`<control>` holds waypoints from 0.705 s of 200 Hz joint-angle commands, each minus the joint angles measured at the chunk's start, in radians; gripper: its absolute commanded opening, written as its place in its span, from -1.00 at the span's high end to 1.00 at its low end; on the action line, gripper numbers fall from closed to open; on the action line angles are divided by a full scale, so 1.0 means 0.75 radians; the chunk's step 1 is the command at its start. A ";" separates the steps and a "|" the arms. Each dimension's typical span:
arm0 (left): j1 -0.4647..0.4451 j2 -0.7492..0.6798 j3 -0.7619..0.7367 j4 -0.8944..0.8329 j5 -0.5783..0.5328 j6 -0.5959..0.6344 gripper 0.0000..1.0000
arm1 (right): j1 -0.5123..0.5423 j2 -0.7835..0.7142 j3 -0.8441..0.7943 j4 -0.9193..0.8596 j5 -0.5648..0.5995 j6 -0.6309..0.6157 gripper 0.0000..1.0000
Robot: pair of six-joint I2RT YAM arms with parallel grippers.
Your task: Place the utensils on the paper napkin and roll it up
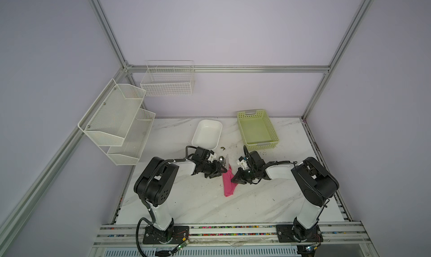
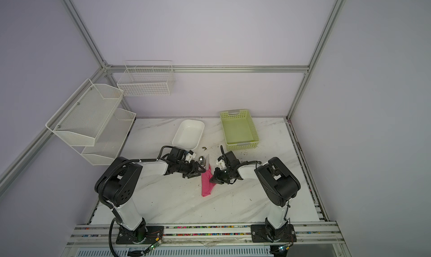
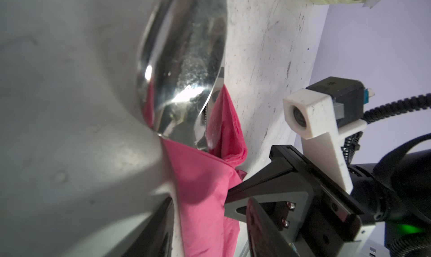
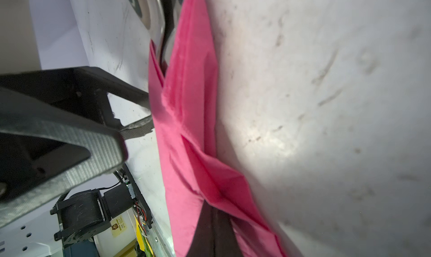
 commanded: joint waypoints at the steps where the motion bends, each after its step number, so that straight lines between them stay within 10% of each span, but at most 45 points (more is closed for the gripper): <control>1: -0.020 0.073 -0.087 0.086 0.003 -0.073 -0.01 | 0.002 0.112 -0.088 -0.160 0.186 0.002 1.00; 141: -0.123 0.065 -0.258 0.478 0.089 -0.394 0.10 | -0.003 0.124 -0.100 -0.147 0.178 0.006 1.00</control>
